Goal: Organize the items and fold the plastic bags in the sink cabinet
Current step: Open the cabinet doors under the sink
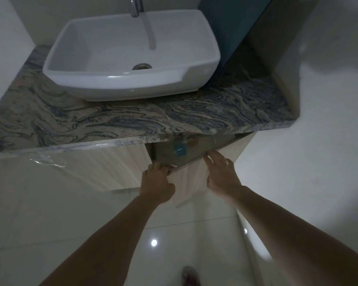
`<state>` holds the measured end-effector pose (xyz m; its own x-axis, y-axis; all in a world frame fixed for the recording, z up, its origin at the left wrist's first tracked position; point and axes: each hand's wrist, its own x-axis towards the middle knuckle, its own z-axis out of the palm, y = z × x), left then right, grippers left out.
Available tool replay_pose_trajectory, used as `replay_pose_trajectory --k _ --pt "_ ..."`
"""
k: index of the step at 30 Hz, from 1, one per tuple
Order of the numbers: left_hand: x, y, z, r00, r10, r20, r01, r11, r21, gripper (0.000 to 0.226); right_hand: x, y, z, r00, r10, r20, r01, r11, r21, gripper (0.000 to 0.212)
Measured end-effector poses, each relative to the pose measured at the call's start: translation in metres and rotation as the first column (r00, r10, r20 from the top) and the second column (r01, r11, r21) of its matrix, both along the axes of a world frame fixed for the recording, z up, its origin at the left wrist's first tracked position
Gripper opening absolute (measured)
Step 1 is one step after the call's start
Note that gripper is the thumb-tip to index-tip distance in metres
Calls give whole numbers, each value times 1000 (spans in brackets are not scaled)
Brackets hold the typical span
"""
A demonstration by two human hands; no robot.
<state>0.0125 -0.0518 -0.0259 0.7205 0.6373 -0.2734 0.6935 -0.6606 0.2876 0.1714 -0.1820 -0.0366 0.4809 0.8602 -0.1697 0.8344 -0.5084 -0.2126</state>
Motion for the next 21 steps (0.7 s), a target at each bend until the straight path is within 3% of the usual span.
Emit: replay_pose_trajectory --k 3,5,8,10,12,13,15,21 --pt "-8 -20 6 990 132 54 -110 949 -297 19 -4 -16 7 986 -120 -115 121 993 2 67" --pt "-8 -31 5 989 145 34 -124 927 -355 20 -4 -26 15 928 -221 -299 229 973 -8 58" --pt "-9 -52 1 987 157 33 -131 904 -407 23 -1 -40 21 829 -360 -428 371 927 -60 60" --pt "-11 -70 -4 979 196 57 -145 863 -484 26 0 -50 19 691 -461 -556 496 863 -98 52" --pt "-11 -91 -10 951 293 96 -170 759 -629 30 -3 -60 22 450 -480 -753 616 777 -127 27" --pt "-11 -103 -11 936 339 97 -182 699 -691 31 -4 -67 24 368 -479 -797 663 736 -137 25" --pt "-6 -128 -12 910 408 68 -209 594 -777 32 0 -84 27 270 -480 -835 702 691 -171 21" --pt "33 -207 -12 839 531 -120 -258 194 -946 39 27 -146 27 384 -524 -761 661 731 -170 13"
